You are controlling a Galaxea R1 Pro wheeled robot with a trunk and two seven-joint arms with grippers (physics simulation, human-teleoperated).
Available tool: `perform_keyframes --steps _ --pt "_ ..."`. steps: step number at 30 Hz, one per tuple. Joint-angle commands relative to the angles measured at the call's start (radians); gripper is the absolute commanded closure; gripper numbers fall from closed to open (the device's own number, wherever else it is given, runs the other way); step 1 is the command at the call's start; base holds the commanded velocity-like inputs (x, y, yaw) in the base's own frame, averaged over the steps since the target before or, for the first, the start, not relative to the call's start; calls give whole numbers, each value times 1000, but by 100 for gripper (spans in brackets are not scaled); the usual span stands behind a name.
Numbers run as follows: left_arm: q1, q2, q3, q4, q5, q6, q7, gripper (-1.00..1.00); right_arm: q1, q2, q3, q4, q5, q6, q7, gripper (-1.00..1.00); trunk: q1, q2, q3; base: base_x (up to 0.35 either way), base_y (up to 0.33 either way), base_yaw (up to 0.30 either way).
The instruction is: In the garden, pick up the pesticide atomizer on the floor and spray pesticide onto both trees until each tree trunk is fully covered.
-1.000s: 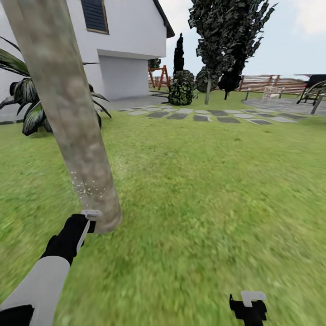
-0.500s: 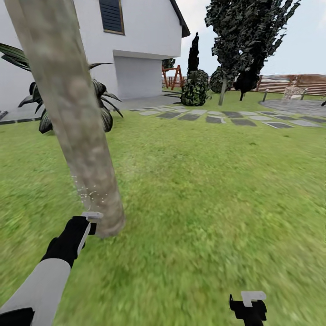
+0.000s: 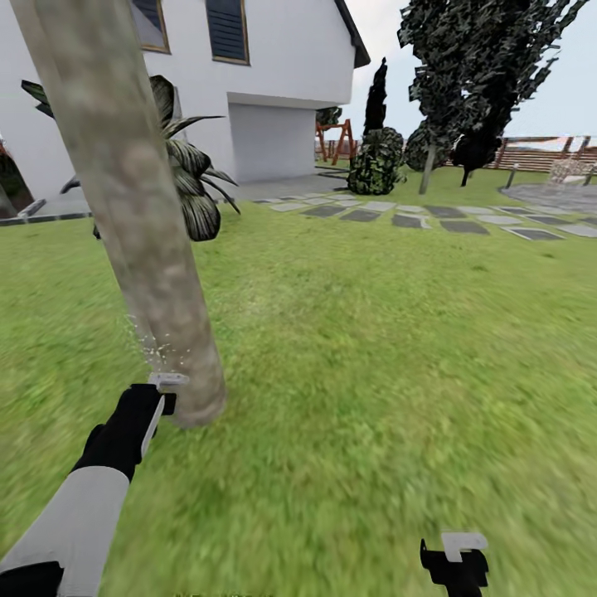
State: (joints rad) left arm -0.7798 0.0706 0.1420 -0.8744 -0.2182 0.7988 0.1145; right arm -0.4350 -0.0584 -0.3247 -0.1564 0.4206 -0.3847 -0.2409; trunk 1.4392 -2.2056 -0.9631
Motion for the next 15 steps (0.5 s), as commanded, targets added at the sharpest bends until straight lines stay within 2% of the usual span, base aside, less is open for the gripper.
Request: perform_keyframes --steps 1,9,15 --pt "-2 1 1 -2 -1 6 1 100 -1 0 -7 1 10 -3 -3 -100 0 0 -1 0 -273 277" --pt "-3 -4 2 -3 1 8 1 100 -1 0 -7 1 10 -3 -3 -100 0 0 -1 35 -272 277" --pt "-5 -6 2 -16 1 8 1 100 -1 0 -7 1 10 -3 -3 -100 0 0 -1 238 -177 49"
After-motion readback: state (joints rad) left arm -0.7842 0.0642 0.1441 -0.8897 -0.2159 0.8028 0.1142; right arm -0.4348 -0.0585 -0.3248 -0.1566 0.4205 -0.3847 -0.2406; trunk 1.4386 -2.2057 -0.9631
